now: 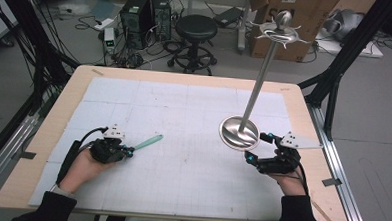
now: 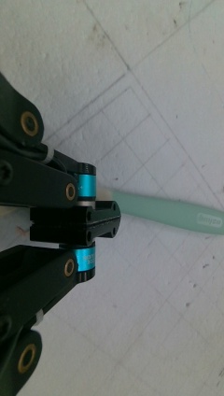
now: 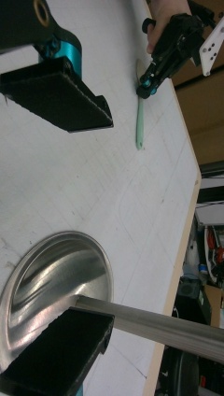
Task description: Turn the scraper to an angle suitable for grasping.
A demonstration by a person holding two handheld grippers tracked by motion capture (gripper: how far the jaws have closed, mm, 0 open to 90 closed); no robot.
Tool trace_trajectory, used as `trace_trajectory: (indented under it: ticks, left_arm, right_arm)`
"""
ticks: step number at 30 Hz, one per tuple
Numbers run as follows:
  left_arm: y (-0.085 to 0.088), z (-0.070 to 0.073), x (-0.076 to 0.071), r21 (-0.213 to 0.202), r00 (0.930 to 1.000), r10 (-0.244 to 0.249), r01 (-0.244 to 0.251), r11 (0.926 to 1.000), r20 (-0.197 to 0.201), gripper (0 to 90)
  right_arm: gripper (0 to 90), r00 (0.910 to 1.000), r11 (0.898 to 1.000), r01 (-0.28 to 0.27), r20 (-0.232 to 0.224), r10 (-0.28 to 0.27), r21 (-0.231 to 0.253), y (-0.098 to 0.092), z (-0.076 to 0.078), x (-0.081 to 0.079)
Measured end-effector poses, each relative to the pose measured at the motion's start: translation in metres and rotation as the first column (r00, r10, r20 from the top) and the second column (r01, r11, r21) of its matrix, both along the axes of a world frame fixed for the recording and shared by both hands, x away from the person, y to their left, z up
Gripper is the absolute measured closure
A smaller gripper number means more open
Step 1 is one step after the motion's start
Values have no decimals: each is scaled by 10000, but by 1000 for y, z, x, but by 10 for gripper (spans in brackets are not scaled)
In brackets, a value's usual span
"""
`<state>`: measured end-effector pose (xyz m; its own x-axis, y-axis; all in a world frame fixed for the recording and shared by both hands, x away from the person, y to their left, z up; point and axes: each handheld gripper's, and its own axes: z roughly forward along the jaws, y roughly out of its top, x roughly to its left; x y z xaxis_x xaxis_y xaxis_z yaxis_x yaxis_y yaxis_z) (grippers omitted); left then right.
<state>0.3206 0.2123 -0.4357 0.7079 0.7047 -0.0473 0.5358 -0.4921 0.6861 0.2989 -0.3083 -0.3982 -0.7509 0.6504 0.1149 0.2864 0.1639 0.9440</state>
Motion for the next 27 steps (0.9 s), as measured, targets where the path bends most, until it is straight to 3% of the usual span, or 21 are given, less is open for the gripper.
trace_trajectory:
  ticks: [7,11,15,17,19,22,24,27]
  left_arm:
    - [12,-1,10,-156,9976,684,-683,9975,52,899]
    - [14,-1,11,-302,9969,767,-763,9966,148,899]
    - [18,12,8,-1129,9971,497,-430,9927,572,899]
    - [20,20,7,-1684,9953,385,-232,9854,883,897]
    - [23,28,6,-2371,9910,296,22,9715,1302,892]
    - [28,39,4,-2639,9802,334,198,9643,1954,833]
    - [32,43,3,-3030,9747,430,261,9526,2194,768]
    - [35,45,2,-3355,9674,149,733,9392,2529,667]
  right_arm:
    - [56,10000,10000,-37,-63,37,-45,2,-1,0]
    - [55,10000,9999,-74,-31,74,-85,2,-1,1]
    - [56,10000,10000,-42,-31,42,-58,1,-1,0]
    - [56,10000,10000,-30,-31,30,-21,1,-1,0]
    - [56,10000,10000,-20,-28,20,-20,1,-1,0]
    - [56,10000,10000,-30,-18,30,-62,1,-1,0]
    - [56,10000,10000,-57,-6,57,-43,1,-1,0]
    - [56,10000,10000,-29,-8,29,37,0,0,0]
